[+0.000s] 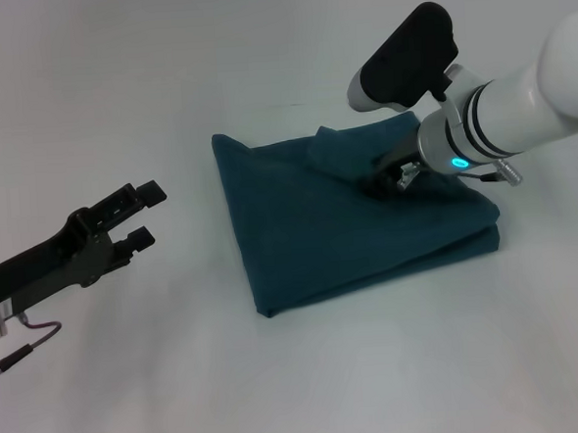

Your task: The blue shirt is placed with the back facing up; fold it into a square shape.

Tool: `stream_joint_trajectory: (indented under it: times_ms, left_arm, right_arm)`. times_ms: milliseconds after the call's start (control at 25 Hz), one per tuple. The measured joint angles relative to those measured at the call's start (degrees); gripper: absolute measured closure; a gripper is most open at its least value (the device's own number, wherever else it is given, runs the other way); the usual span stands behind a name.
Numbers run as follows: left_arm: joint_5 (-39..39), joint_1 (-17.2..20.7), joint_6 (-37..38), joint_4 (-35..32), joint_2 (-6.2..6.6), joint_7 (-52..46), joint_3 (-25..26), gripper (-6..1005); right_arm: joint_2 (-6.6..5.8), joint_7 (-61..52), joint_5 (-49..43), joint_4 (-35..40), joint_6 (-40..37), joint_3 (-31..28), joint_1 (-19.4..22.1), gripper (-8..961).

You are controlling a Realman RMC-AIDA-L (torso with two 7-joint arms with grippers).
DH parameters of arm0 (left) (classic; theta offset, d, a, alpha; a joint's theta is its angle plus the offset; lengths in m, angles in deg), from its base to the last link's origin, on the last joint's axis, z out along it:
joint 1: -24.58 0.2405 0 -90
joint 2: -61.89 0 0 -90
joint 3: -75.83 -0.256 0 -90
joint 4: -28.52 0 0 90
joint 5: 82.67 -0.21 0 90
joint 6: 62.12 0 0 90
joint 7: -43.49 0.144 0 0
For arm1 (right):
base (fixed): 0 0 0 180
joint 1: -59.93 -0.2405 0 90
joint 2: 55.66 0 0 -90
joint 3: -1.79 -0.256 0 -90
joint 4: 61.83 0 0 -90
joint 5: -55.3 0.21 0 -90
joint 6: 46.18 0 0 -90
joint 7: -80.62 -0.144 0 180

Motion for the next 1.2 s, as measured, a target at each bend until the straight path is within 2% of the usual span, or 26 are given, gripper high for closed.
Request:
stream_joint_trajectory:
  times_ms: [320, 840, 1200]
  left_arm:
    - [0.0, 0.0, 0.0, 1.0, 0.16, 0.2, 0.0, 50]
    - [0.0, -0.1, -0.8, 1.1, 0.25, 0.3, 0.7, 49]
    - [0.0, -0.3, -1.0, 1.2, 0.25, 0.4, 0.7, 49]
  right_arm:
    - [0.0, -1.8, -0.7, 0.0, 2.6, 0.0, 0.0, 599]
    - [0.07, -1.3, -0.6, 0.0, 0.9, 0.0, 0.2, 601]
    - [0.12, -1.1, -0.4, 1.3, 1.6, 0.0, 0.6, 659]
